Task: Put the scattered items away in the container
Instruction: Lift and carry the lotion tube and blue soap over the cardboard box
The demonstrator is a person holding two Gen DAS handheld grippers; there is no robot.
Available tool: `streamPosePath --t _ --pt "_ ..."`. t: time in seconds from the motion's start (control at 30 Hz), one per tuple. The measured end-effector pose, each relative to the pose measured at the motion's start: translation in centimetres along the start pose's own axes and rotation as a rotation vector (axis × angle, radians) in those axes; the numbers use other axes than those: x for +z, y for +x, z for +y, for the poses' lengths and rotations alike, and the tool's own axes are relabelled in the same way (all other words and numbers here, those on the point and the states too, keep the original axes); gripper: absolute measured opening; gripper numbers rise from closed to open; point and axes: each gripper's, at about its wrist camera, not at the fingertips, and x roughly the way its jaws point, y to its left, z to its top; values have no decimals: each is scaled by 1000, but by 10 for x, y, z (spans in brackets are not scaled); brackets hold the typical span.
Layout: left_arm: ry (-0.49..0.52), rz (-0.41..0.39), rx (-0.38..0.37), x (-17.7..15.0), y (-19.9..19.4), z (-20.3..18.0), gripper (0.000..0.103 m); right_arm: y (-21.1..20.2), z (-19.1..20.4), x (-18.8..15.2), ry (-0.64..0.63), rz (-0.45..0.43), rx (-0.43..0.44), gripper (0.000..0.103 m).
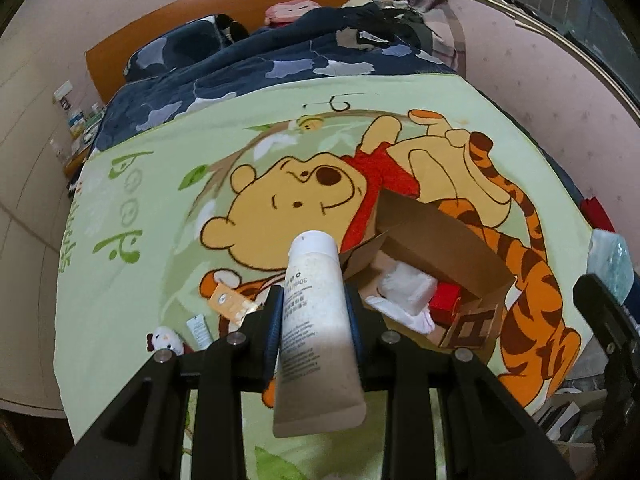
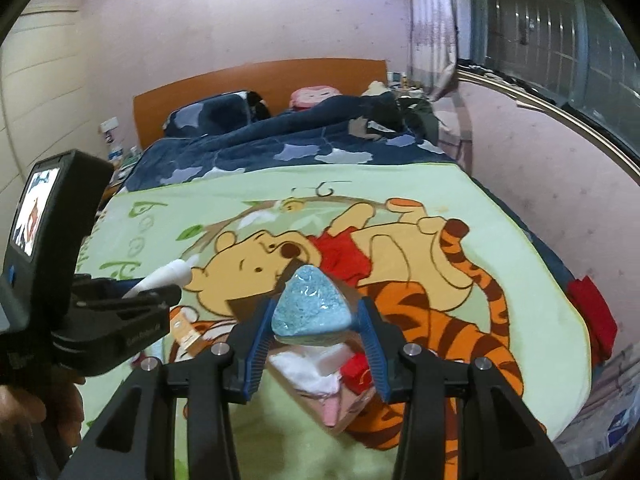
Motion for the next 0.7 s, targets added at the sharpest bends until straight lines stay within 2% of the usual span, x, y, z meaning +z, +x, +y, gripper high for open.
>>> streamPosePath --t 0.33,0.7 --pt "82 -9 7 24 10 -38 29 16 -32 14 50 -3 -19 43" --pt "130 23 -6 28 30 -55 29 24 -45 4 86 24 -37 43"
